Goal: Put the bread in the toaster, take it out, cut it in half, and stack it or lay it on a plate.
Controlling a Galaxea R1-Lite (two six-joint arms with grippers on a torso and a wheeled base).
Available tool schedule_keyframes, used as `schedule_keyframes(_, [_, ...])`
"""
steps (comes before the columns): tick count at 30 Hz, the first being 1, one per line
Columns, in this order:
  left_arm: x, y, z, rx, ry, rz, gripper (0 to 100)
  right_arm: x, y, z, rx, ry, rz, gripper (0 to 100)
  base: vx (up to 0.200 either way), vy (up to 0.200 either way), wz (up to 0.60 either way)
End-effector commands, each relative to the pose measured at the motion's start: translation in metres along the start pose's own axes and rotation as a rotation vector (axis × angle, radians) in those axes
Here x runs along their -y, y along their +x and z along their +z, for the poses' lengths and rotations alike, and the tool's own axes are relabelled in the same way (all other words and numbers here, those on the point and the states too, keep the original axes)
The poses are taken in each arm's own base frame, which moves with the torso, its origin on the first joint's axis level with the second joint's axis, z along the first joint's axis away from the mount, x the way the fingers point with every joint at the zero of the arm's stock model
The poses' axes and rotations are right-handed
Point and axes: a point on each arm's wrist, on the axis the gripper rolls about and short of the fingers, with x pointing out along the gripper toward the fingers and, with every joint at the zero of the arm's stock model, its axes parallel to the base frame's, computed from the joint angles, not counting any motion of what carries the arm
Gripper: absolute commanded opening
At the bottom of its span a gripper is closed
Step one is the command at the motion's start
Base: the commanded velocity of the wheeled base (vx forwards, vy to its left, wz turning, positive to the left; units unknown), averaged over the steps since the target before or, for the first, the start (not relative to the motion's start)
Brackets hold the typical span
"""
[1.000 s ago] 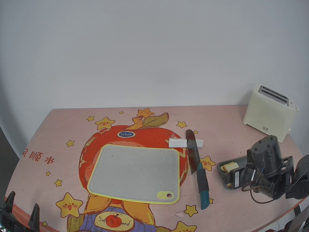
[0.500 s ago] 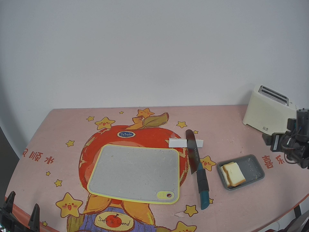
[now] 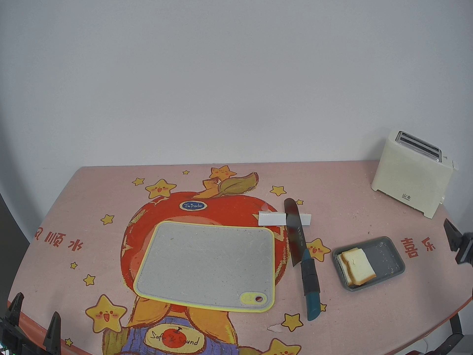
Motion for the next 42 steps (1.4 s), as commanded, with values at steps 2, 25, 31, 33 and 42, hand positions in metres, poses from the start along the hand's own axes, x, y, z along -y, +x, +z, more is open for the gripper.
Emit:
schedule_keyframes(2, [0.0000, 0.0004, -0.0047, -0.006, 0.002, 0.000, 100, 0.0214, -0.0670, -0.0853, 0.170, -0.016, 0.118, 100, 0.000, 0.000, 0.00])
schedule_keyframes(25, [0.0001, 0.0004, -0.0047, -0.006, 0.000, -0.002, 100, 0.0204, -0.0652, -0.0859, 0.129, 0.113, 0.129, 100, 0.000, 0.000, 0.00])
schedule_keyframes(31, [0.0001, 0.0004, -0.0047, -0.006, 0.000, -0.002, 100, 0.0167, -0.0665, -0.0857, 0.141, -0.050, 0.298, 100, 0.000, 0.000, 0.00])
schedule_keyframes(33, [0.0001, 0.0004, -0.0047, -0.006, 0.000, -0.002, 100, 0.0161, -0.0667, -0.0857, 0.152, -0.110, 0.324, 100, 0.000, 0.000, 0.00])
schedule_keyframes(42, [0.0001, 0.0004, -0.0047, -0.006, 0.000, -0.002, 100, 0.0165, -0.0669, -0.0855, 0.160, -0.100, 0.304, 100, 0.000, 0.000, 0.00])
